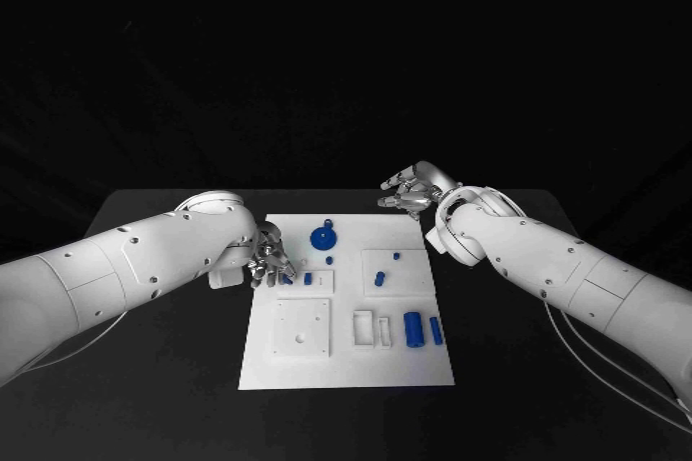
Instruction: Assemble the parts on the task board
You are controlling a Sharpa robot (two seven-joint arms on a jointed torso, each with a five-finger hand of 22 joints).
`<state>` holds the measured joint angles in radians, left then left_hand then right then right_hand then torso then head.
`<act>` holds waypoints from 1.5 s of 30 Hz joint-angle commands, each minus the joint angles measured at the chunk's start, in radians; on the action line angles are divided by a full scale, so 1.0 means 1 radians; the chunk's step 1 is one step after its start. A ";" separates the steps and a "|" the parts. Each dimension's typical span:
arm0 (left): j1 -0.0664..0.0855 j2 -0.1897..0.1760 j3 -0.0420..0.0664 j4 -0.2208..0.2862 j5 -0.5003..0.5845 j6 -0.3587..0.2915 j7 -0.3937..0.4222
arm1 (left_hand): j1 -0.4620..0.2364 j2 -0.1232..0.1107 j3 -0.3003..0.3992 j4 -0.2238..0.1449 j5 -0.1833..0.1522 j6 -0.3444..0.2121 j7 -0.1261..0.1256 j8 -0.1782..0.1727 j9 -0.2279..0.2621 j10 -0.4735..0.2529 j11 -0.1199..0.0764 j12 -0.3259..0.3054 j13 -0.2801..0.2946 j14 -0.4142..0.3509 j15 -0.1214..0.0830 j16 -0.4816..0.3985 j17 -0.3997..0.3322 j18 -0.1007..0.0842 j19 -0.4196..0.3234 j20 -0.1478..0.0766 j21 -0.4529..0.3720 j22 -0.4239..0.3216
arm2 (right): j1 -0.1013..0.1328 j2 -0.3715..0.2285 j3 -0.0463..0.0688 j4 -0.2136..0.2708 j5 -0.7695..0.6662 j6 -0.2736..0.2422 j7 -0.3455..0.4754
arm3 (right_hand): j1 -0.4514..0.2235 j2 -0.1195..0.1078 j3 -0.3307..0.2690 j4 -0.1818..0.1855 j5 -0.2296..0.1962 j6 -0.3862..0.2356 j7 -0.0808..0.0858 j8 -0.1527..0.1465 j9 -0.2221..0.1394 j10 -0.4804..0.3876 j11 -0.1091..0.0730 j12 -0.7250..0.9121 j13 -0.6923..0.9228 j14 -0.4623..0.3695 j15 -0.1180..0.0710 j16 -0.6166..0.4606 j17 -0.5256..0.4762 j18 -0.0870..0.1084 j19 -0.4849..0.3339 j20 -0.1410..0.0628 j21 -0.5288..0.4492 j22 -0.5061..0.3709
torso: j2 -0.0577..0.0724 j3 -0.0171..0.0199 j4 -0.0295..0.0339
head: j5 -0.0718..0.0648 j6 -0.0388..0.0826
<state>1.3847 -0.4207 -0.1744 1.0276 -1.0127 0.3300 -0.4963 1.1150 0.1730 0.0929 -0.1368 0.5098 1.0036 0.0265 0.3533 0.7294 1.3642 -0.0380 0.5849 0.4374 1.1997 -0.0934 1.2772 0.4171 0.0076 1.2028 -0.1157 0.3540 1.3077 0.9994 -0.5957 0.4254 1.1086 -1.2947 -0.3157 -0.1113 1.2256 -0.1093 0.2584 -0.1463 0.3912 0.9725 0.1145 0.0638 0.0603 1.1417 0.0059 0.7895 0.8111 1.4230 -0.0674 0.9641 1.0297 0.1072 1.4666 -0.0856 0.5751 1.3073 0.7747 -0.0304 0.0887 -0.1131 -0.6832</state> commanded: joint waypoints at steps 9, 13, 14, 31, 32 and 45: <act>0.003 0.035 0.001 -0.044 -0.056 0.105 0.083 | 0.069 0.045 0.053 -0.047 -0.006 0.003 0.002 -0.015 0.007 -0.017 0.000 0.012 -0.001 -0.013 0.001 0.010 -0.010 0.007 -0.013 0.005 0.008 0.021 | -0.001 0.005 0.000 0.001 -0.009 0.014 0.002 | -0.005 -0.003 0.002 0.001 0.003 -0.002 0.003 -0.004 0.000 -0.004 -0.006 -0.001 0.001 0.001 -0.002 -0.003 0.000 0.008 0.049 -0.003 0.001 0.043 | 0.000 -0.0001 -0.0008 | 0.002 -0.001; 0.003 0.040 0.000 -0.055 -0.084 0.072 0.101 | 0.071 0.043 0.053 -0.044 -0.005 0.005 0.001 -0.015 0.008 -0.016 -0.001 0.015 -0.001 -0.010 0.001 0.012 -0.012 0.008 -0.011 0.004 0.009 0.021 | -0.001 0.005 0.000 0.001 -0.010 0.014 0.003 | -0.005 -0.003 0.002 0.001 0.003 -0.002 0.003 -0.004 0.000 -0.004 -0.006 -0.001 0.001 0.001 -0.002 -0.003 0.000 0.008 0.049 -0.003 0.001 0.043 | 0.000 -0.0004 -0.0007 | 0.001 0.000; 0.003 0.041 0.000 -0.058 -0.091 0.063 0.105 | 0.071 0.043 0.052 -0.043 -0.004 0.006 0.000 -0.015 0.008 -0.016 -0.001 0.015 -0.001 -0.009 0.000 0.012 -0.013 0.008 -0.010 0.004 0.010 0.021 | -0.001 0.005 0.000 0.001 -0.010 0.013 0.003 | -0.005 -0.003 0.002 0.001 0.003 -0.002 0.003 -0.004 0.000 -0.004 -0.006 -0.001 0.001 0.001 -0.002 -0.003 0.000 0.008 0.049 -0.003 0.001 0.043 | 0.000 -0.0008 -0.0002 | 0.001 0.000; 0.002 0.052 -0.004 -0.089 -0.128 0.075 0.115 | 0.075 0.036 0.054 -0.045 0.001 0.015 -0.001 -0.020 0.008 -0.012 -0.003 0.019 -0.002 -0.006 -0.001 0.016 -0.016 0.008 -0.008 0.002 0.012 0.021 | -0.001 0.006 0.000 0.001 -0.010 0.014 0.003 | -0.005 -0.003 0.002 0.001 0.003 -0.002 0.003 -0.004 0.000 -0.004 -0.006 -0.001 0.001 0.001 -0.002 -0.003 0.000 0.008 0.049 -0.003 0.001 0.043 | 0.001 -0.0013 -0.0011 | 0.000 -0.003; 0.001 0.053 -0.005 -0.092 -0.128 0.076 0.116 | 0.075 0.036 0.054 -0.045 0.001 0.015 -0.001 -0.020 0.008 -0.012 -0.003 0.019 -0.002 -0.006 -0.001 0.016 -0.016 0.008 -0.008 0.002 0.012 0.021 | -0.001 0.007 0.000 0.001 -0.010 0.014 0.003 | -0.005 -0.003 0.002 0.001 0.003 -0.002 0.003 -0.004 0.000 -0.004 -0.006 -0.001 0.001 0.001 -0.002 -0.003 0.000 0.008 0.049 -0.003 0.001 0.043 | 0.001 -0.0013 -0.0010 | 0.000 -0.003; -0.004 0.062 -0.008 -0.109 -0.118 0.080 0.119 | 0.075 0.036 0.055 -0.047 -0.001 0.018 -0.002 -0.024 0.010 -0.012 -0.003 0.020 -0.003 -0.006 -0.002 0.018 -0.017 0.007 -0.008 0.002 0.014 0.021 | -0.001 0.008 0.000 0.002 -0.010 0.014 0.003 | -0.005 -0.003 0.002 0.001 0.003 -0.002 0.003 -0.004 0.000 -0.004 -0.006 -0.001 0.001 0.001 -0.002 -0.003 0.000 0.008 0.049 -0.003 0.001 0.043 | 0.000 -0.0005 0.0002 | 0.000 -0.005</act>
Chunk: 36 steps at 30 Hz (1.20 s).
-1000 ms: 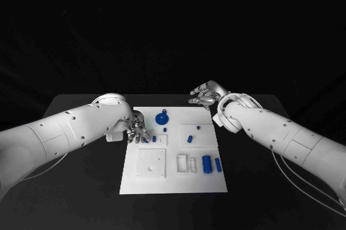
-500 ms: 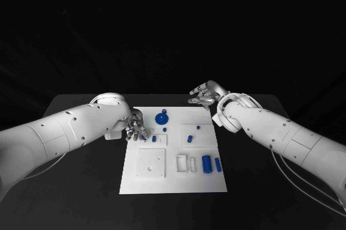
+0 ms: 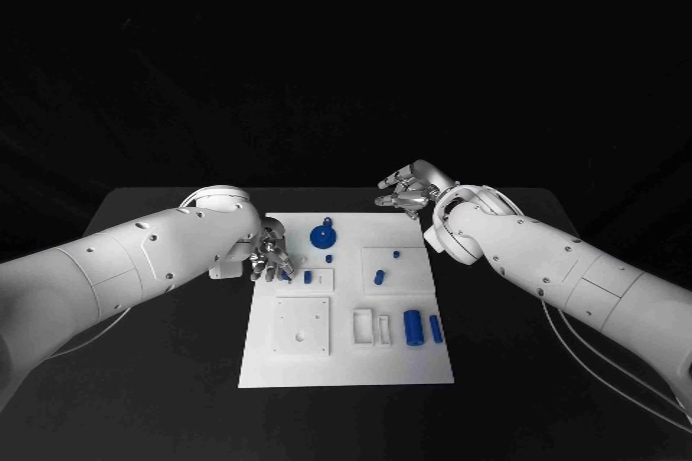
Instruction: Assemble the parts on the task board
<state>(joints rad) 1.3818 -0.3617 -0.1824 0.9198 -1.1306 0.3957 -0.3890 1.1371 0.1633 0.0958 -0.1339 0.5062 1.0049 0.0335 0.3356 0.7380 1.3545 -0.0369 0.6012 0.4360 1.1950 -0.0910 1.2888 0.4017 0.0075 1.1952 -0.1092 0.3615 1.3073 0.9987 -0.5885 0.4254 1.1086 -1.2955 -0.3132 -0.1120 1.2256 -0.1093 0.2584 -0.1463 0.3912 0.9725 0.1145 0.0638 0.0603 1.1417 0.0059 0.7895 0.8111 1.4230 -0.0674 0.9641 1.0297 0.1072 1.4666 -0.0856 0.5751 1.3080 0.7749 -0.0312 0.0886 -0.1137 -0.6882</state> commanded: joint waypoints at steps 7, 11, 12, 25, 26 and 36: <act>-0.002 0.004 -0.001 -0.007 0.005 0.014 0.011 | 0.052 0.045 0.052 -0.051 0.003 0.020 -0.009 -0.009 0.003 -0.001 -0.004 0.005 -0.002 0.000 -0.004 0.008 -0.001 0.008 0.000 -0.005 0.008 0.021 | -0.001 0.001 0.000 0.002 -0.010 0.011 0.003 | -0.005 -0.003 0.002 0.001 0.003 -0.002 0.003 -0.004 0.000 -0.004 -0.006 -0.001 0.001 0.001 -0.002 -0.003 0.000 0.008 0.049 -0.003 0.001 0.042 | -0.001 0.0007 0.0007 | 0.000 -0.001; -0.003 0.004 -0.001 -0.004 0.010 0.016 0.011 | 0.052 0.045 0.052 -0.051 0.003 0.020 -0.009 -0.009 0.003 -0.001 -0.004 0.005 -0.002 0.000 -0.004 0.008 -0.001 0.008 0.000 -0.005 0.008 0.021 | -0.001 0.001 0.000 0.002 -0.010 0.011 0.004 | -0.005 -0.003 0.002 0.001 0.003 -0.002 0.003 -0.004 0.000 -0.004 -0.006 -0.001 0.001 0.001 -0.002 -0.003 0.000 0.008 0.049 -0.003 0.001 0.042 | -0.001 0.0003 0.0006 | 0.000 0.000; -0.003 0.004 -0.002 -0.004 0.010 0.016 0.012 | 0.052 0.046 0.053 -0.052 0.001 0.020 -0.009 -0.011 0.003 0.000 -0.005 0.005 -0.002 0.000 -0.005 0.008 -0.001 0.008 0.000 -0.005 0.009 0.021 | -0.001 0.001 0.000 0.002 -0.010 0.011 0.004 | -0.005 -0.003 0.002 0.001 0.003 -0.002 0.003 -0.004 0.000 -0.004 -0.006 -0.001 0.001 0.001 -0.002 -0.003 0.000 0.008 0.049 -0.003 0.001 0.042 | -0.001 0.0003 0.0006 | 0.000 0.000; -0.005 0.004 -0.005 0.005 0.007 0.036 0.013 | 0.056 0.044 0.051 -0.058 0.001 0.027 -0.009 -0.022 0.005 -0.001 -0.005 0.006 -0.003 -0.001 -0.005 0.011 -0.001 0.008 -0.002 -0.005 0.013 0.022 | -0.001 0.000 0.000 0.003 -0.010 0.012 0.003 | -0.005 -0.003 0.002 0.001 0.003 -0.002 0.003 -0.004 0.000 -0.004 -0.006 -0.001 0.001 0.001 -0.002 -0.003 0.000 0.008 0.049 -0.003 0.001 0.042 | 0.000 0.0003 0.0008 | -0.001 -0.001; -0.005 0.004 -0.005 0.005 0.007 0.038 0.013 | 0.056 0.044 0.051 -0.058 0.001 0.027 -0.009 -0.022 0.005 -0.001 -0.005 0.006 -0.003 -0.001 -0.005 0.011 -0.001 0.008 -0.002 -0.005 0.013 0.022 | -0.001 0.001 0.000 0.003 -0.010 0.012 0.003 | -0.005 -0.003 0.002 0.001 0.003 -0.002 0.003 -0.004 0.000 -0.004 -0.006 -0.001 0.001 0.001 -0.002 -0.003 0.000 0.008 0.049 -0.003 0.001 0.042 | 0.000 0.0003 0.0008 | -0.001 -0.001; -0.005 0.003 -0.006 0.004 0.002 0.040 0.014 | 0.056 0.044 0.050 -0.060 0.001 0.029 -0.009 -0.025 0.006 0.000 -0.005 0.006 -0.003 -0.001 -0.005 0.011 -0.001 0.008 -0.002 -0.005 0.015 0.022 | -0.001 0.001 0.000 0.003 -0.010 0.012 0.003 | -0.005 -0.003 0.002 0.001 0.003 -0.002 0.003 -0.004 0.000 -0.004 -0.006 -0.001 0.001 0.001 -0.002 -0.003 0.000 0.008 0.049 -0.003 0.001 0.042 | 0.000 0.0001 0.0005 | -0.001 -0.001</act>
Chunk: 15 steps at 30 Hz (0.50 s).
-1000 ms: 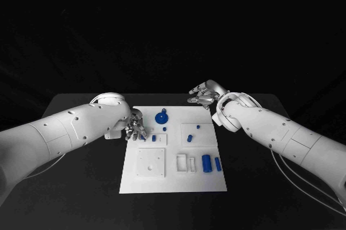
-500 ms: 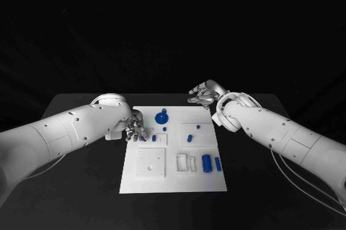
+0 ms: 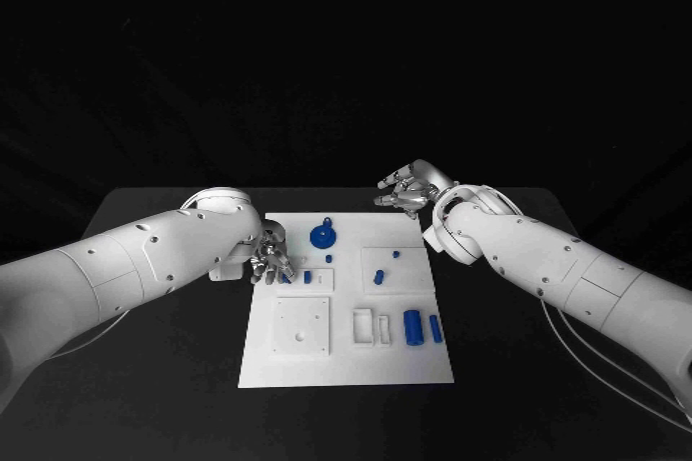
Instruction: Assemble the parts on the task board
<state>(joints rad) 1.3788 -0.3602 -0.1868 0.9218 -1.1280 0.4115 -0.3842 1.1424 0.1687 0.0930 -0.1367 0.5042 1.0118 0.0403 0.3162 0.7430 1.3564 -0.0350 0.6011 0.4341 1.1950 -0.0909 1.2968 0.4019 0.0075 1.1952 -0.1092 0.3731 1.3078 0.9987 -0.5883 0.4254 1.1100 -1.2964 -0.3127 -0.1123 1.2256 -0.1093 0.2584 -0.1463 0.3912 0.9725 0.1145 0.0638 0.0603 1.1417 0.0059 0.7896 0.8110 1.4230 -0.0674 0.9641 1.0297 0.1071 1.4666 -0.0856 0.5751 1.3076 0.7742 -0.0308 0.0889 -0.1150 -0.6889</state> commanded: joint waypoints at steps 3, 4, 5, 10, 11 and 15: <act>-0.002 0.002 -0.001 0.000 -0.002 0.023 0.009 | 0.051 0.038 0.053 -0.057 0.003 0.022 -0.016 -0.005 0.001 -0.002 -0.007 0.006 -0.001 -0.001 -0.005 0.003 -0.001 0.008 -0.002 -0.005 0.003 0.021 | -0.001 0.000 0.000 0.002 -0.009 0.012 0.003 | -0.005 -0.003 0.002 0.001 0.003 -0.002 0.003 -0.004 0.000 -0.004 -0.005 -0.001 0.001 0.001 -0.002 -0.003 0.000 0.008 0.049 -0.003 0.001 0.043 | 0.000 -0.0004 0.0004 | -0.001 0.000; -0.002 0.002 -0.001 0.000 -0.002 0.023 0.009 | 0.051 0.038 0.053 -0.057 0.003 0.022 -0.016 -0.005 0.001 -0.002 -0.007 0.006 -0.001 -0.001 -0.005 0.003 -0.001 0.008 -0.002 -0.005 0.003 0.021 | -0.001 0.000 0.000 0.002 -0.009 0.012 0.003 | -0.005 -0.003 0.002 0.001 0.003 -0.002 0.003 -0.004 0.000 -0.004 -0.005 -0.001 0.001 0.001 -0.002 -0.003 0.000 0.008 0.049 -0.003 0.001 0.043 | 0.000 -0.0004 0.0004 | -0.001 0.000; -0.002 0.002 -0.001 -0.001 -0.002 0.023 0.010 | 0.051 0.038 0.053 -0.057 0.003 0.022 -0.016 -0.005 0.001 -0.002 -0.007 0.006 -0.001 -0.001 -0.005 0.003 -0.001 0.008 -0.002 -0.005 0.003 0.021 | -0.001 0.000 0.000 0.002 -0.009 0.012 0.003 | -0.005 -0.003 0.002 0.001 0.003 -0.002 0.003 -0.004 0.000 -0.004 -0.005 -0.001 0.001 0.001 -0.002 -0.003 0.000 0.008 0.049 -0.003 0.001 0.043 | 0.000 -0.0004 0.0004 | -0.001 0.000; -0.004 0.006 -0.002 -0.006 -0.003 0.016 0.008 | 0.050 0.039 0.051 -0.057 -0.001 0.024 -0.016 -0.009 0.004 -0.002 -0.007 0.007 -0.001 -0.001 -0.005 0.003 -0.002 0.008 -0.003 -0.005 0.004 0.021 | -0.001 0.001 0.000 0.002 -0.009 0.012 0.003 | -0.005 -0.003 0.002 0.001 0.003 -0.002 0.003 -0.004 0.000 -0.004 -0.005 -0.001 0.001 0.001 -0.002 -0.003 0.000 0.008 0.049 -0.003 0.001 0.043 | 0.001 -0.0005 -0.0005 | 0.000 0.000; -0.005 0.007 -0.002 -0.007 -0.003 0.016 0.007 | 0.050 0.040 0.050 -0.056 -0.002 0.023 -0.015 -0.010 0.004 -0.002 -0.007 0.007 -0.001 0.000 -0.005 0.003 -0.002 0.008 -0.002 -0.005 0.004 0.021 | -0.001 0.001 0.000 0.002 -0.009 0.012 0.003 | -0.005 -0.003 0.002 0.001 0.003 -0.002 0.003 -0.004 0.000 -0.004 -0.005 -0.001 0.001 0.001 -0.002 -0.003 0.000 0.008 0.049 -0.003 0.001 0.043 | 0.001 -0.0004 -0.0009 | 0.000 0.000; -0.008 0.011 -0.002 -0.011 -0.004 0.017 0.002 | 0.050 0.046 0.050 -0.052 -0.012 0.019 -0.015 -0.011 0.007 -0.003 -0.007 0.006 -0.001 0.000 -0.004 0.002 -0.003 0.008 -0.002 -0.005 0.004 0.020 | -0.001 0.001 0.000 0.002 -0.010 0.012 0.003 | -0.005 -0.003 0.002 0.001 0.003 -0.002 0.003 -0.004 0.000 -0.004 -0.005 -0.001 0.001 0.001 -0.002 -0.003 0.000 0.008 0.049 -0.003 0.001 0.043 | 0.000 0.0003 -0.0010 | -0.001 0.000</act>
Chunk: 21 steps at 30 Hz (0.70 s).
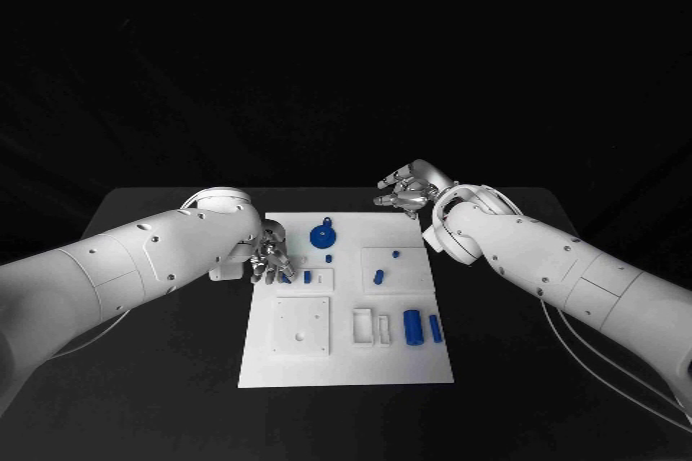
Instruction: Assemble the parts on the task board
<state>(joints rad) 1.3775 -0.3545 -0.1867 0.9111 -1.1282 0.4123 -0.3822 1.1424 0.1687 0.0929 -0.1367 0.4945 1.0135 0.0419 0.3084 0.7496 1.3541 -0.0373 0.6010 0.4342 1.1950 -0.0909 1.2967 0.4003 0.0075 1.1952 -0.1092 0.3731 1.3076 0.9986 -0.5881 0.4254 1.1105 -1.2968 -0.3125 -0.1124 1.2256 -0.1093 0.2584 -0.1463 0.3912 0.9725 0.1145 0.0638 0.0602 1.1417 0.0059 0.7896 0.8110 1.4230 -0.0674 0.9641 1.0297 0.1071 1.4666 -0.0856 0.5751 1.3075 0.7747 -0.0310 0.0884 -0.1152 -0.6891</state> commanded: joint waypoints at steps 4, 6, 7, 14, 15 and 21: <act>-0.009 0.009 -0.002 -0.006 -0.005 0.019 -0.003 | 0.051 0.046 0.050 -0.051 -0.003 0.016 -0.016 -0.003 0.002 -0.001 -0.005 0.007 -0.001 0.001 -0.004 0.002 -0.001 0.008 -0.002 -0.005 0.004 0.021 | -0.001 0.001 0.000 0.002 -0.009 0.012 0.004 | -0.005 -0.003 0.002 0.001 0.003 -0.002 0.003 -0.004 0.000 -0.004 -0.005 -0.001 0.001 0.001 -0.002 -0.003 0.000 0.008 0.049 -0.003 0.001 0.043 | 0.000 0.0007 0.0000 | -0.002 0.000; -0.011 0.012 -0.003 -0.009 -0.011 0.019 -0.006 | 0.052 0.046 0.049 -0.051 -0.006 0.016 -0.017 -0.003 0.004 -0.001 -0.004 0.007 -0.001 0.001 -0.004 0.002 -0.002 0.008 -0.002 -0.005 0.004 0.021 | -0.001 0.001 0.000 0.003 -0.009 0.012 0.004 | -0.005 -0.003 0.002 0.001 0.003 -0.002 0.003 -0.004 0.000 -0.004 -0.005 -0.001 0.001 0.001 -0.002 -0.003 0.000 0.008 0.049 -0.003 0.001 0.043 | 0.000 0.0007 -0.0003 | -0.002 -0.001; -0.012 0.014 -0.003 -0.011 -0.016 0.017 -0.009 | 0.052 0.046 0.049 -0.051 -0.006 0.016 -0.017 -0.003 0.004 -0.001 -0.004 0.007 -0.001 0.001 -0.004 0.002 -0.002 0.008 -0.002 -0.005 0.004 0.021 | -0.001 0.001 0.000 0.003 -0.009 0.011 0.004 | -0.005 -0.003 0.002 0.001 0.003 -0.002 0.003 -0.004 0.000 -0.004 -0.005 -0.001 0.001 0.001 -0.002 -0.003 0.000 0.008 0.049 -0.003 0.001 0.043 | 0.001 0.0008 -0.0005 | -0.002 0.000; -0.016 0.021 -0.005 -0.024 -0.026 0.014 -0.026 | 0.040 0.041 0.054 -0.072 0.018 0.050 -0.021 -0.055 0.068 0.019 -0.010 -0.005 -0.004 0.013 -0.009 -0.003 0.011 0.009 0.005 -0.009 0.008 0.021 | -0.001 0.001 0.000 0.005 -0.010 0.012 0.003 | -0.005 -0.003 0.002 0.001 0.003 -0.002 0.003 -0.004 0.000 -0.004 -0.005 -0.001 0.001 0.001 -0.002 -0.003 0.000 0.008 0.049 -0.003 0.001 0.043 | 0.000 0.0011 -0.0005 | -0.003 -0.001; -0.016 0.021 -0.005 -0.025 -0.026 0.015 -0.027 | 0.039 0.041 0.054 -0.073 0.018 0.052 -0.021 -0.060 0.073 0.019 -0.010 -0.005 -0.003 0.014 -0.009 -0.004 0.012 0.009 0.005 -0.009 0.008 0.021 | -0.001 0.001 0.000 0.005 -0.010 0.012 0.003 | -0.005 -0.003 0.002 0.001 0.003 -0.002 0.003 -0.004 0.000 -0.004 -0.005 -0.001 0.001 0.001 -0.002 -0.003 0.000 0.008 0.049 -0.003 0.001 0.043 | 0.000 0.0011 -0.0005 | -0.003 -0.001; -0.017 0.023 -0.006 -0.028 -0.010 0.027 -0.037 | 0.029 0.040 0.054 -0.078 0.025 0.064 -0.024 -0.075 0.097 0.023 -0.010 -0.007 -0.002 0.016 -0.010 -0.005 0.019 0.008 0.007 -0.010 0.008 0.021 | -0.001 0.000 0.000 0.006 -0.010 0.012 0.003 | -0.007 -0.003 0.005 -0.003 0.004 0.002 0.002 -0.003 0.001 -0.003 -0.006 -0.001 0.001 0.002 -0.003 -0.002 0.001 0.008 0.049 -0.003 0.001 0.042 | 0.000 0.0008 0.0014 | -0.007 -0.003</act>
<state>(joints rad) 1.3730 -0.3348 -0.1863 0.8843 -1.1347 0.4169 -0.3933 1.1407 0.1704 0.0834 -0.1463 0.5162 1.0326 0.0549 0.2370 0.8456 1.3716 -0.0471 0.5989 0.4315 1.2044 -0.0996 1.2966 0.4184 0.0075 1.2007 -0.1146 0.3774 1.3074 0.9986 -0.5883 0.4254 1.1142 -1.2974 -0.3122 -0.1124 1.2256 -0.1093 0.2584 -0.1463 0.3912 0.9725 0.1145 0.0638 0.0603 1.1417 0.0059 0.7896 0.8111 1.4230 -0.0674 0.9641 1.0297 0.1072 1.4666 -0.0856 0.5751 1.3074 0.7749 -0.0299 0.0886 -0.1208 -0.6913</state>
